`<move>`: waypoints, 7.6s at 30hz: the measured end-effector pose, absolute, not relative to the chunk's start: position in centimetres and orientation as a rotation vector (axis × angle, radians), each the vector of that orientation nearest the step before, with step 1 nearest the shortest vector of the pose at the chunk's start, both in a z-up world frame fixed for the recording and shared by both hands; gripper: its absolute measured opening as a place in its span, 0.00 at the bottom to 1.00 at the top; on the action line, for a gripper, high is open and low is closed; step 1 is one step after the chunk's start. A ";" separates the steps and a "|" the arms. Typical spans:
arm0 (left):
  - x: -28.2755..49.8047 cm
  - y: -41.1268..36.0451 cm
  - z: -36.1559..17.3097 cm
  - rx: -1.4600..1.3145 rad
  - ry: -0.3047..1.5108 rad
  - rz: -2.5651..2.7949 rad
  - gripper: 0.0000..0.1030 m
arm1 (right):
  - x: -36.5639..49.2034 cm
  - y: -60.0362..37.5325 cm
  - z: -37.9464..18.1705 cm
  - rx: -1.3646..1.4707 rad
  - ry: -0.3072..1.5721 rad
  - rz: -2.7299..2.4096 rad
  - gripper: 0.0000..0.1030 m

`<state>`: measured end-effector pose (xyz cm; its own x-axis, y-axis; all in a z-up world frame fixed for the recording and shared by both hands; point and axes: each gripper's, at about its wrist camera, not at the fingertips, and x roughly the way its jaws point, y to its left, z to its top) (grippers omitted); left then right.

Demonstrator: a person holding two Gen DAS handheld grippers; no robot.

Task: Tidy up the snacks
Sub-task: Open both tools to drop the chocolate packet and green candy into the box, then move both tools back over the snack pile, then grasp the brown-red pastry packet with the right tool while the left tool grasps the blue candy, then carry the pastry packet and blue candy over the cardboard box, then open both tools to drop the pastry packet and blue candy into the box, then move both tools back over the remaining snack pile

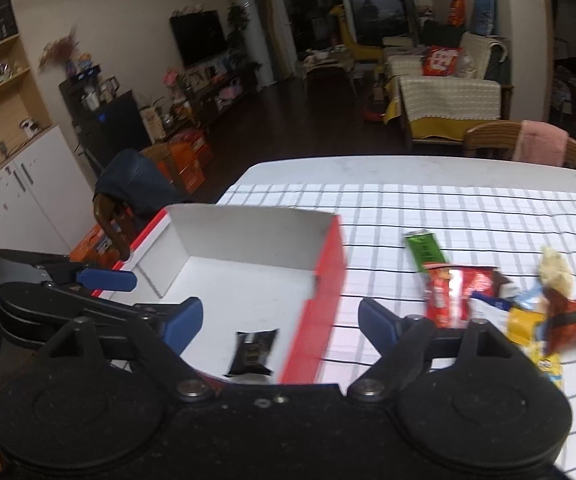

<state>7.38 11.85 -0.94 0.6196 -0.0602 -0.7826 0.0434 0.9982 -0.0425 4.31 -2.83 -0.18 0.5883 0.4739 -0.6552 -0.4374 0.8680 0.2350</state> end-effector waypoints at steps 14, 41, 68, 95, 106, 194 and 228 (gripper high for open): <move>9.0 1.7 -1.5 -0.047 0.876 -0.134 0.82 | 5.2 -14.8 -1.6 0.052 0.779 0.378 0.98; 16.6 -15.3 -10.5 0.066 1.019 -0.163 0.82 | 14.1 -28.8 -9.9 -0.173 0.876 0.349 0.96; 22.4 -17.6 -14.1 0.030 1.072 -0.246 0.43 | 20.6 -28.0 -14.5 -0.046 0.987 0.400 0.92; 22.7 -17.2 -15.5 0.051 1.160 -0.210 0.12 | 19.0 -29.0 -14.4 0.060 0.987 0.355 0.56; 20.3 -15.2 -14.1 -0.004 1.159 -0.211 0.12 | 15.4 -29.6 -11.9 0.111 0.965 0.338 0.55; 14.0 23.9 -10.7 -0.042 1.142 0.094 0.12 | 11.5 14.5 -10.3 -0.334 1.042 0.661 0.56; 9.0 20.3 -4.2 -0.051 0.970 0.036 0.56 | 7.5 8.0 -4.0 -0.102 0.928 0.634 0.84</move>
<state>9.05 20.29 -4.20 0.5646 0.0075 -0.8253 -0.0532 0.9982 -0.0273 7.51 8.02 -3.96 0.4329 0.4652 -0.7721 -0.5505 0.8147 0.1822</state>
